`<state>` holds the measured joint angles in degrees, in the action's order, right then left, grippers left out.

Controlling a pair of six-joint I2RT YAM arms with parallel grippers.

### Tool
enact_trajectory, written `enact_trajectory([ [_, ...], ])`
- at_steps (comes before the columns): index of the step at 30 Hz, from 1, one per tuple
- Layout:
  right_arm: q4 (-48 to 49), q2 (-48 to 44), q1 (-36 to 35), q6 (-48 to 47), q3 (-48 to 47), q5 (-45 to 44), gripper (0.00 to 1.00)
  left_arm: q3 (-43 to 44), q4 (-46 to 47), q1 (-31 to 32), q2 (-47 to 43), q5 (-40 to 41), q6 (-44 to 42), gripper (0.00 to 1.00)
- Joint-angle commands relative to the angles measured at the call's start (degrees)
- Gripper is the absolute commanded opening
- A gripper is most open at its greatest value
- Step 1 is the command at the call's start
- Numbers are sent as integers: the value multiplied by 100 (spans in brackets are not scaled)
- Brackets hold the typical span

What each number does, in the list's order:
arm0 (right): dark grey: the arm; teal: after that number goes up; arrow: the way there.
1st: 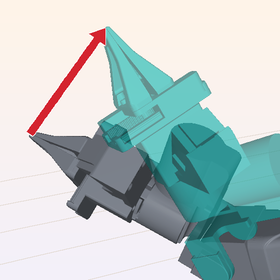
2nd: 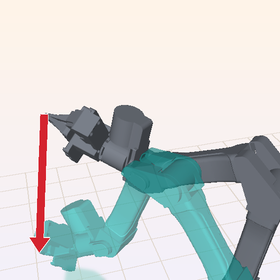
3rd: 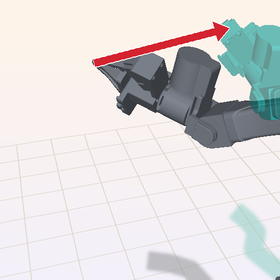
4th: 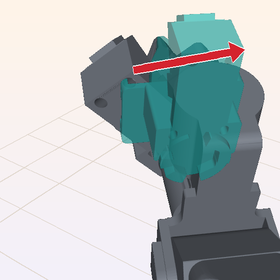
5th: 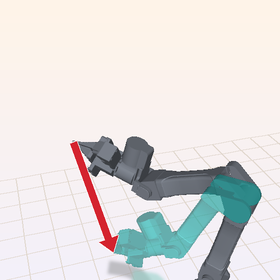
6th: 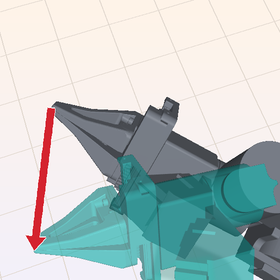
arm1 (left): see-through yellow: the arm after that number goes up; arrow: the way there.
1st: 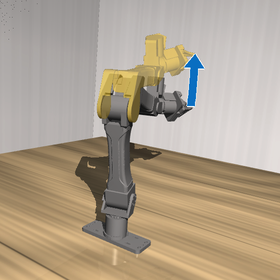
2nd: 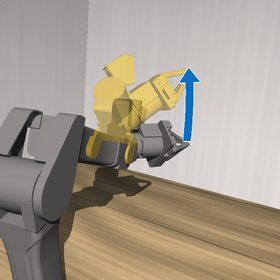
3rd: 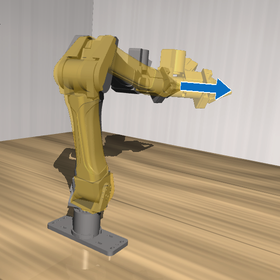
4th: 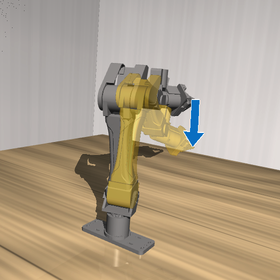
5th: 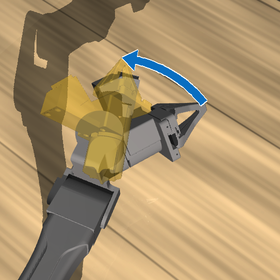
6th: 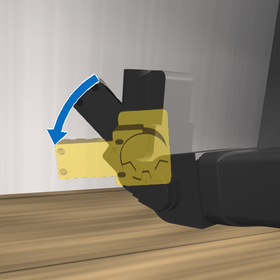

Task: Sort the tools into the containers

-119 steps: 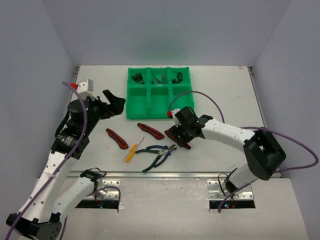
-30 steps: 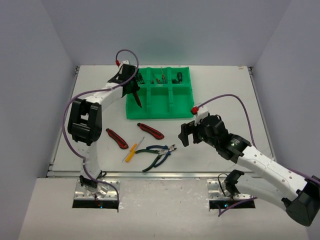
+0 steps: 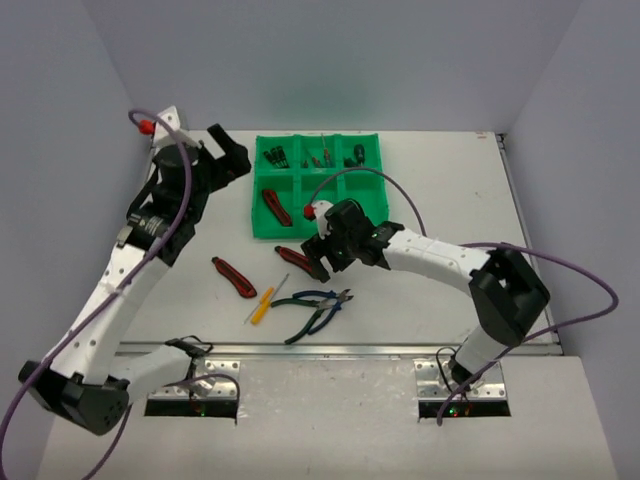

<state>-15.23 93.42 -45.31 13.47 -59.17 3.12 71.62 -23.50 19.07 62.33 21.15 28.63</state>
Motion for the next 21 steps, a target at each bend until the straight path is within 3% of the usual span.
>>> enact_trajectory([
  [1,-359,850,-239,-521,-796,-8,82,-1052,117,35,-1283,-692,-400,100],
  [4,-480,1437,-321,-731,-1269,-270,81,-1649,-28,37,-1868,-827,-520,100],
  [10,-553,2282,-330,-870,-1886,-580,79,-2002,-389,35,-2407,-1065,-573,100],
  [13,-533,2513,-330,-837,-1967,-655,61,-2204,-427,35,-2550,-1095,-596,100],
  [16,-396,2523,-339,-828,-1908,-796,59,-2348,-396,35,-2576,-1178,-587,100],
  [21,-551,2645,-374,-881,-2020,-681,14,-2538,-331,44,-2577,-1358,-534,100],
])
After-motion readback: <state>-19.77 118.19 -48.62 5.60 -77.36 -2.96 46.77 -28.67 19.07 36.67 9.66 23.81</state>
